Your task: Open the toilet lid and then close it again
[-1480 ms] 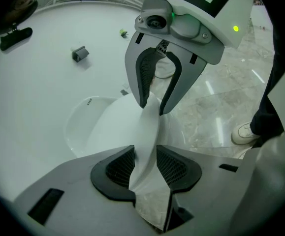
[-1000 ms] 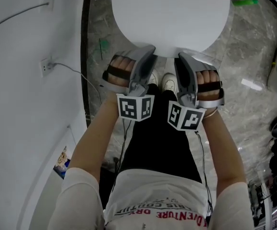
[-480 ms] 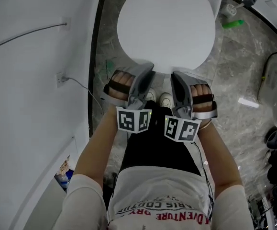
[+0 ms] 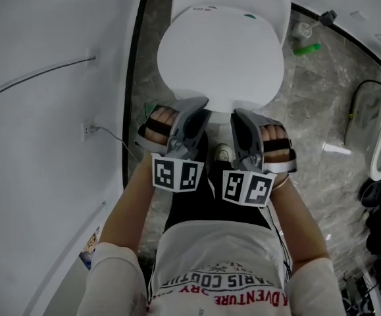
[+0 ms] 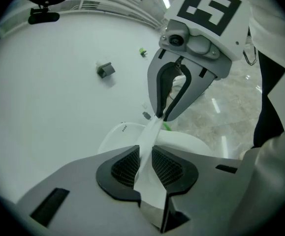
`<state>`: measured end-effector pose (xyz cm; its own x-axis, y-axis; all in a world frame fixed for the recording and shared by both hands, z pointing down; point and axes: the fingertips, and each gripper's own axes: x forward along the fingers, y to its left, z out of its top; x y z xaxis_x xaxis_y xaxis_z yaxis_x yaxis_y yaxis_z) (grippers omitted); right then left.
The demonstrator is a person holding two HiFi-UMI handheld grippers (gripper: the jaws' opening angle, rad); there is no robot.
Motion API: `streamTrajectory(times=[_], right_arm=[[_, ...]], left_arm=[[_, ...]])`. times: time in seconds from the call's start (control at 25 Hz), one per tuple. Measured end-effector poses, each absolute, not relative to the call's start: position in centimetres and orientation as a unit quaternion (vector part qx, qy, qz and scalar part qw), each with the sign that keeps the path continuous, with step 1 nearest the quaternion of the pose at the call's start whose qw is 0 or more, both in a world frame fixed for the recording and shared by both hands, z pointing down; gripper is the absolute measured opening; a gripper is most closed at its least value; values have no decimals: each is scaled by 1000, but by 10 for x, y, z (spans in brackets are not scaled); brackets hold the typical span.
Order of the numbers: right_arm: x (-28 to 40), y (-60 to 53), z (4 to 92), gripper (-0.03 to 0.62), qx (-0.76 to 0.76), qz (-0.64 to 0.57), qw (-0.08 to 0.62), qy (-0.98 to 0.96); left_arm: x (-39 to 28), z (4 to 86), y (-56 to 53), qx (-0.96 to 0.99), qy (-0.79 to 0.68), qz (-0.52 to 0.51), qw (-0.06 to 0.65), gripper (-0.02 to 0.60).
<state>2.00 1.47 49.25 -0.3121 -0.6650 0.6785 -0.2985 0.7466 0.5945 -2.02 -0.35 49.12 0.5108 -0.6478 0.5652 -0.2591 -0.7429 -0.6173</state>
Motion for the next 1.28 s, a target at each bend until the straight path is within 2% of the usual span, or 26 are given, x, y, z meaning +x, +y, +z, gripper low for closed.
streamTrajectory(times=[0.48,0.6,0.88,1.28], right_arm=[[37,-54,422,34,334,-137,529,-768],[41,-71,408,32,328,-137,538,-764],[52,-102,386,32,338,-105,560,-749],[58,-142,371,32,362,-84,593,-714]], left_arm=[[0,422,-71,-852,193,-413,257,61],[4,407,-88,-865,182,-402,240,61],[17,386,-117,-886,127,-385,224,61],[22,368,-154,-897,81,-359,244,49]])
